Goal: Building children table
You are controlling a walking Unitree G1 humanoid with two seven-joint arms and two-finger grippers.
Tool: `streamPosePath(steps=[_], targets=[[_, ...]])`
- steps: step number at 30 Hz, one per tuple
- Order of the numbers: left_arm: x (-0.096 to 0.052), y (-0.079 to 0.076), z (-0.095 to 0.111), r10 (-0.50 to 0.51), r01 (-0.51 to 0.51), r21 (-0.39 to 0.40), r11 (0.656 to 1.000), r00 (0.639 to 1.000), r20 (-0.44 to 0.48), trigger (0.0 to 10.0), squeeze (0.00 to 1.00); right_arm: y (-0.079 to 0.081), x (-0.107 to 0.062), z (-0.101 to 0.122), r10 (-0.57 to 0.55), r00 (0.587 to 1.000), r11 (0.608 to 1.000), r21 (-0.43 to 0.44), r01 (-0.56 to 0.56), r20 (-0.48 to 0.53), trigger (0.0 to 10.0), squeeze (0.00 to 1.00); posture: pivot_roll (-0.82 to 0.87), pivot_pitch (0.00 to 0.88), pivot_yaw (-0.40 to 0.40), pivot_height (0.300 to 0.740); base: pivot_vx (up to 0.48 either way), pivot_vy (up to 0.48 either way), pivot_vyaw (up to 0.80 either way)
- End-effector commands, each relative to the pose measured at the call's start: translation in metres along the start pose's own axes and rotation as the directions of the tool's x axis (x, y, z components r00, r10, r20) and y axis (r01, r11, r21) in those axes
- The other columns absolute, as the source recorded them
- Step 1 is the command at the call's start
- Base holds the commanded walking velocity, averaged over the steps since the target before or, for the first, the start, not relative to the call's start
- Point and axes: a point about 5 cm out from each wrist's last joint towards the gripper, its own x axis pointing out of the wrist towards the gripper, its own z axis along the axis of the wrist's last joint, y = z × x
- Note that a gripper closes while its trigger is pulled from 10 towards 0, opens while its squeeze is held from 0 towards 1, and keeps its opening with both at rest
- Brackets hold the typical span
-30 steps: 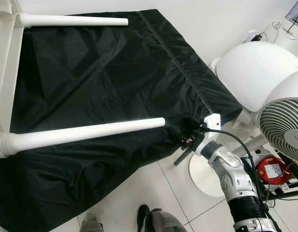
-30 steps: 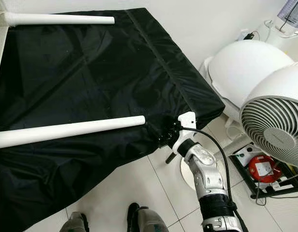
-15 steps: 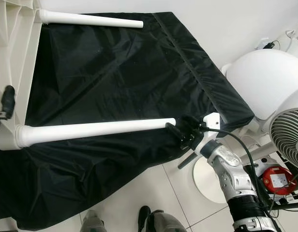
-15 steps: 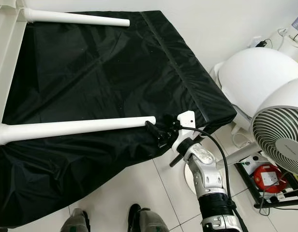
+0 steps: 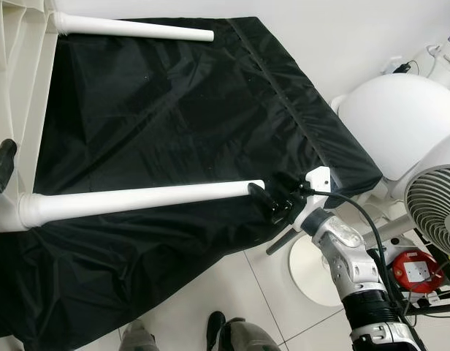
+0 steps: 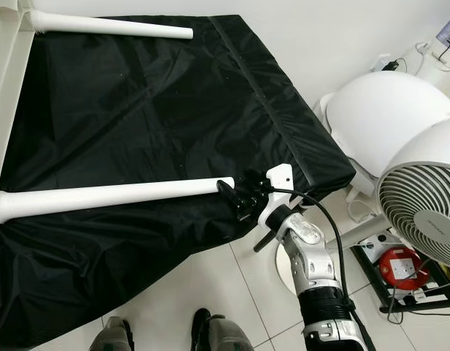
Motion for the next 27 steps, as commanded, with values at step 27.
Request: streamPosePath(steps=[27], targets=[[0.013, 0.005, -0.002, 0.098, -0.096, -0.116, 0.989, 0.995, 0.011, 10.0, 0.00, -0.004, -0.001, 0.001, -0.013, 1.000, 1.000, -0.003, 0.013, 0.004, 10.0, 0.00, 0.18, 0.187, -0.134, 0.740, 0.000, 0.000, 0.00]])
